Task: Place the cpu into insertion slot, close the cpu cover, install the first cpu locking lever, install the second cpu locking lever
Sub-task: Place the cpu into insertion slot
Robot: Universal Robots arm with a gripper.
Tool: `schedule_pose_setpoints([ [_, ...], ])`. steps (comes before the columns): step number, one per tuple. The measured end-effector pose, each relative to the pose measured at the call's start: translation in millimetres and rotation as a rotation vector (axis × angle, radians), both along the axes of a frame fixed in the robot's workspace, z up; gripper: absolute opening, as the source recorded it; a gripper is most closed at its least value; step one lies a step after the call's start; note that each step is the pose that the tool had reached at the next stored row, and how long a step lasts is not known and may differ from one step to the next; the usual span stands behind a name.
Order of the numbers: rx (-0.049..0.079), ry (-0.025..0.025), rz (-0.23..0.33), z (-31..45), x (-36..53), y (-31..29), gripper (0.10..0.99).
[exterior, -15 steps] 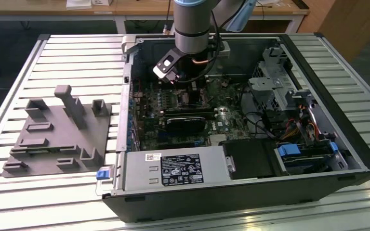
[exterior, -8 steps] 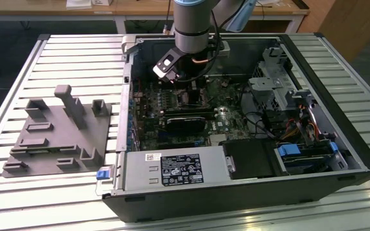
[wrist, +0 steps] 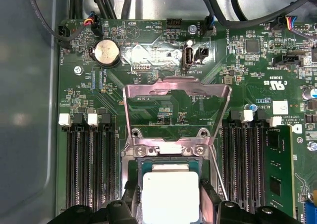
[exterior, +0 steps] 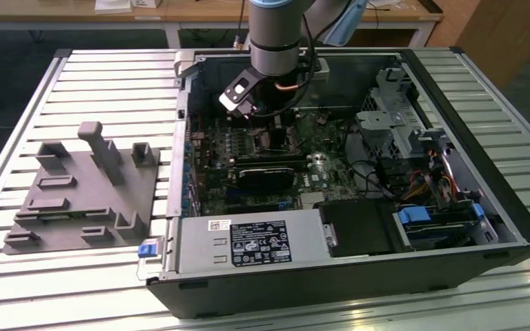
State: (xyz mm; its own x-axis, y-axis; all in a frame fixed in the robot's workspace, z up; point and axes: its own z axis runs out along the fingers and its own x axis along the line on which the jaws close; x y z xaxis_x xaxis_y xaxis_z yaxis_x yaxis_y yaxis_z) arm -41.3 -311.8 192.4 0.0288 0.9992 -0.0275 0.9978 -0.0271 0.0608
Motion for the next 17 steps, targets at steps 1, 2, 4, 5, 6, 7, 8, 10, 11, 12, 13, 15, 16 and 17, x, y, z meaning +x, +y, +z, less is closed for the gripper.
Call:
schedule_pose_setpoints([
  [1,0.000,-0.0001,0.000,1.5,0.0,0.0,0.608],
  [2,0.000,-0.0001,0.000,3.1,0.0,0.0,0.608],
  [4,0.000,-0.0001,0.000,6.9,0.0,0.0,0.608],
  [5,0.000,-0.0002,0.000,8.8,0.0,0.0,0.608],
  [6,0.000,0.0000,0.000,10.5,0.0,0.0,0.608],
  [7,0.000,-0.0001,0.000,11.7,0.1,0.0,0.596],
  [8,0.000,0.0000,0.000,12.5,0.1,-0.2,0.596],
  [10,0.000,0.0001,0.000,12.6,0.3,-1.4,0.471],
  [11,0.000,0.0007,0.000,12.6,0.7,-2.0,0.471],
  [12,0.000,0.0015,0.000,12.6,1.3,-2.3,0.412],
  [13,0.000,0.0025,0.000,12.7,1.9,-2.4,0.353],
  [15,0.000,0.0035,0.000,13.3,2.3,-2.5,0.294],
  [16,0.000,0.0036,0.000,14.0,2.3,-2.5,0.235],
  [17,0.000,0.0037,0.000,14.6,2.4,-2.5,0.235],
])
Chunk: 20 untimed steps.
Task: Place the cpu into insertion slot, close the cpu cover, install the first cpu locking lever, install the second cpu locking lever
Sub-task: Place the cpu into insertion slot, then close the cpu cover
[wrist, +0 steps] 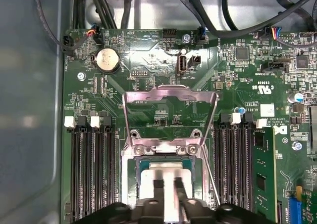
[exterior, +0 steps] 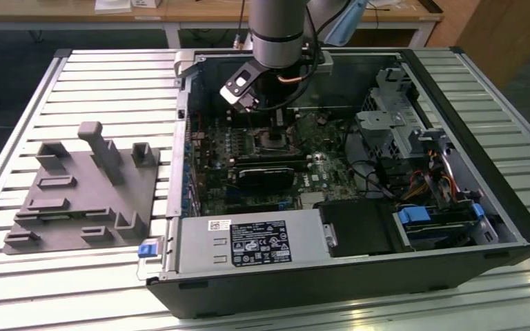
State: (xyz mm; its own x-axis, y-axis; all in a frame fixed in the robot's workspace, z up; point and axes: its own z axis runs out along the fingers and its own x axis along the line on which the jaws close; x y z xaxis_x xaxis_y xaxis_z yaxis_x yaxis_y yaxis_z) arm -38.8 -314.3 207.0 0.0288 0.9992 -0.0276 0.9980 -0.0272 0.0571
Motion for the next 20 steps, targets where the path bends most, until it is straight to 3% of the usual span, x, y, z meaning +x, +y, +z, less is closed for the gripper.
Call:
schedule_pose_setpoints([
  [2,0.000,-0.0001,0.000,0.2,0.1,0.1,0.118],
  [12,0.000,0.0002,0.000,1.5,0.1,0.0,0.106],
  [20,0.000,0.0000,0.000,6.8,0.1,0.0,0.106],
])
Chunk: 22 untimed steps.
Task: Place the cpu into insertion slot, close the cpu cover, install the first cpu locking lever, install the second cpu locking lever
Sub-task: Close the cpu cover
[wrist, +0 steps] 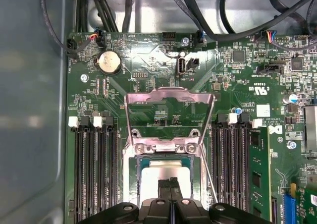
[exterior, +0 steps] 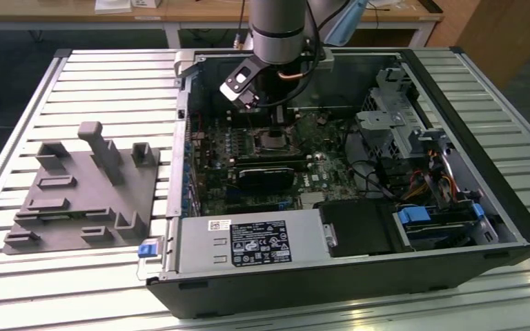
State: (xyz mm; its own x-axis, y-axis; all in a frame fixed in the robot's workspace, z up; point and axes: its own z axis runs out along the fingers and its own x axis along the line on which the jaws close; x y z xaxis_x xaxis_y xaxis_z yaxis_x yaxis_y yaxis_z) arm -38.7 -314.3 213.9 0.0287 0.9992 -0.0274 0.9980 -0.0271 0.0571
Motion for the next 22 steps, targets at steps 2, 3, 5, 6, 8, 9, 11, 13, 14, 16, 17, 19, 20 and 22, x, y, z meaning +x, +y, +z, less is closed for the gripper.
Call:
schedule_pose_setpoints([
  [2,0.000,-0.0001,0.000,0.3,0.0,0.0,0.106],
  [3,0.000,0.0000,0.000,0.6,0.0,0.0,0.106],
  [5,0.000,0.0001,0.000,1.3,0.0,0.0,0.106],
  [6,0.000,0.0000,0.000,1.7,0.0,0.0,0.106],
  [8,0.000,0.0001,0.000,2.4,0.0,0.0,0.106],
  [9,0.000,0.0001,0.000,2.8,0.0,0.0,0.106],
  [11,0.000,0.0000,0.000,3.8,0.1,0.0,0.106],
  [13,0.000,0.0001,0.000,4.8,0.0,0.0,0.106],
  [14,0.000,0.0000,0.000,5.1,0.1,0.0,0.106],
  [16,0.000,0.0000,0.000,5.6,0.1,0.0,0.106],
  [17,0.000,0.0001,0.000,5.9,0.1,0.0,0.106],
  [19,0.000,0.0001,0.000,6.5,0.1,0.0,0.106],
  [20,0.000,0.0000,0.000,6.8,0.1,0.0,0.106],
  [22,0.000,0.0000,0.000,7.3,0.1,0.0,0.106],
])
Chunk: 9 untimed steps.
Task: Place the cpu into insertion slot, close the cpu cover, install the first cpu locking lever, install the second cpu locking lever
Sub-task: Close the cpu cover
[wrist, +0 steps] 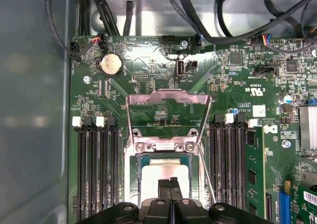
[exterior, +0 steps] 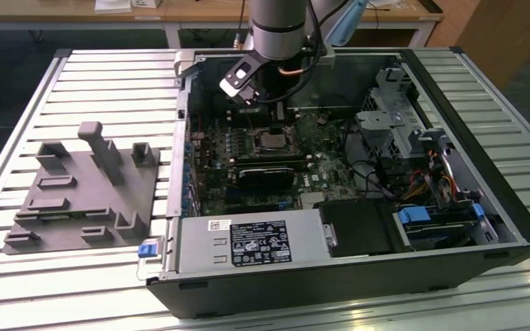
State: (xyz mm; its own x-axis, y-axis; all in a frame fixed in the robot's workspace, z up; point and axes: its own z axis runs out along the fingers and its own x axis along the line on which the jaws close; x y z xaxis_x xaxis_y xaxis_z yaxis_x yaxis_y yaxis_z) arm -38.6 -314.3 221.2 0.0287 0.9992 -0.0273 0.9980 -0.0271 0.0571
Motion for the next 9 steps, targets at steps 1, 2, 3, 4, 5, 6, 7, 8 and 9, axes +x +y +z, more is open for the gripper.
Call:
schedule_pose_setpoints([
  [1,0.000,0.0000,0.000,0.2,0.0,0.0,0.106],
  [2,0.000,0.0000,0.000,0.4,0.0,0.0,0.106],
  [3,0.000,0.0000,0.000,1.0,0.0,0.0,0.106],
  [4,0.000,0.0000,0.000,1.5,0.0,0.0,0.106],
  [5,0.000,0.0000,0.000,1.5,0.0,0.0,0.106],
  [6,0.000,0.0000,0.000,1.6,0.0,0.0,0.106],
  [7,0.000,0.0000,0.000,1.6,0.0,0.0,0.106],
  [8,0.000,0.0001,0.000,1.9,0.0,0.0,0.106],
  [9,0.000,0.0002,0.000,2.1,0.0,0.0,0.106],
])
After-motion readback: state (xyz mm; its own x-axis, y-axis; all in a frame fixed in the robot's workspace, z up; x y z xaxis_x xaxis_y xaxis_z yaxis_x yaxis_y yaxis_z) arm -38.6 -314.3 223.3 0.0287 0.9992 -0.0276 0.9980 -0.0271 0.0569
